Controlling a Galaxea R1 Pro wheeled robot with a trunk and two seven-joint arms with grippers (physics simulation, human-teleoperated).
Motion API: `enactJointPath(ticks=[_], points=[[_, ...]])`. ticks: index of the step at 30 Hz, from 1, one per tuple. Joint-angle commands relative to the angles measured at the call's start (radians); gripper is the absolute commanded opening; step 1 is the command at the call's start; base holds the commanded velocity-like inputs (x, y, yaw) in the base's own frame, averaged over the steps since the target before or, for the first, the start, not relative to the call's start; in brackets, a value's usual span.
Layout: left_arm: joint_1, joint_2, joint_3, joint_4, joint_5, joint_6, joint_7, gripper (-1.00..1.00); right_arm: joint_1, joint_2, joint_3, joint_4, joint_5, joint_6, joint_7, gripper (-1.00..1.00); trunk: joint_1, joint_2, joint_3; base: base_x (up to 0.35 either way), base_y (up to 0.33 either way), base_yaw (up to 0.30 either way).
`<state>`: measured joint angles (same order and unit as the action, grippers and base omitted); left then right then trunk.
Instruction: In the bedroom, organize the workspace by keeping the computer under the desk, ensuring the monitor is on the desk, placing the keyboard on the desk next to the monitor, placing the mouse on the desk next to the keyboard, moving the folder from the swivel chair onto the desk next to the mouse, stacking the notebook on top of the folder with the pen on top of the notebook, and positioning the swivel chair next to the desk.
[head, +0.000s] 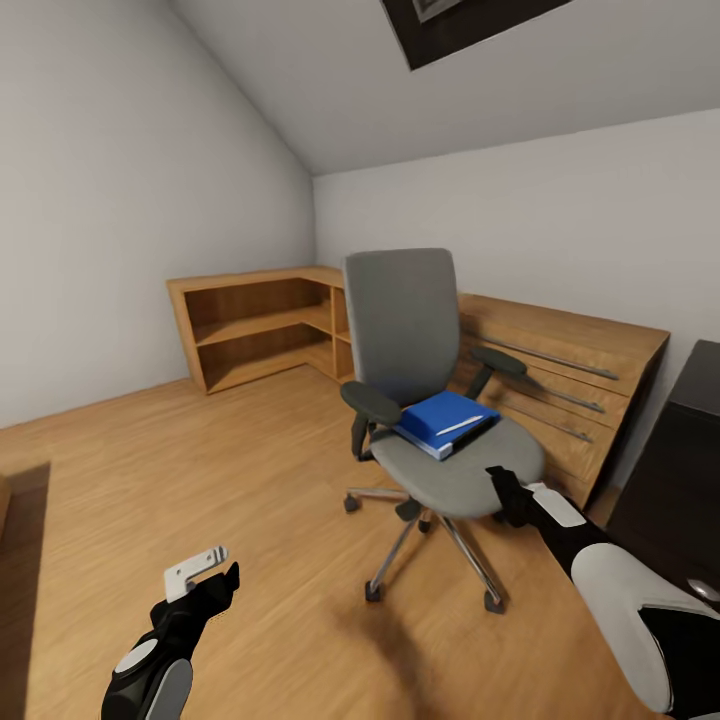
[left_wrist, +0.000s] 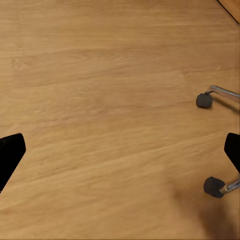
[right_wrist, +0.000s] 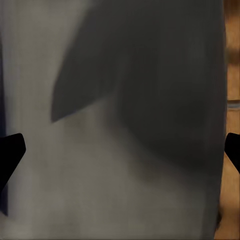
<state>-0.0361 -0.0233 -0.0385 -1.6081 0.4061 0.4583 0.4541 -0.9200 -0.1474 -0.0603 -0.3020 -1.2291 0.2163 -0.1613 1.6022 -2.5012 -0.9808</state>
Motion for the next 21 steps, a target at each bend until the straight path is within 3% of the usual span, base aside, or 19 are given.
enactJointPath(ticks=[1,15,21], points=[[-0.001,0.000,-0.001,-0.001,0.010,0.002,0.009,1.00,0.000,0.001,-0.007,-0.003,-0.012,0.005,-0.004,1.00,0.001,0.000,-0.001,0.322,0.000,0.000],[-0.001,0.000,-0.001,-0.001,0.010,0.002,0.009,1.00,0.000,0.002,-0.006,-0.003,-0.010,0.003,-0.003,1.00,0.001,0.000,-0.001,0.322,0.000,0.003],[-0.001,0.000,-0.001,-0.001,0.010,0.004,0.009,1.00,0.000,0.002,-0.006,-0.003,-0.010,0.003,-0.003,1.00,0.001,0.000,-0.001,0.123,0.000,0.189]])
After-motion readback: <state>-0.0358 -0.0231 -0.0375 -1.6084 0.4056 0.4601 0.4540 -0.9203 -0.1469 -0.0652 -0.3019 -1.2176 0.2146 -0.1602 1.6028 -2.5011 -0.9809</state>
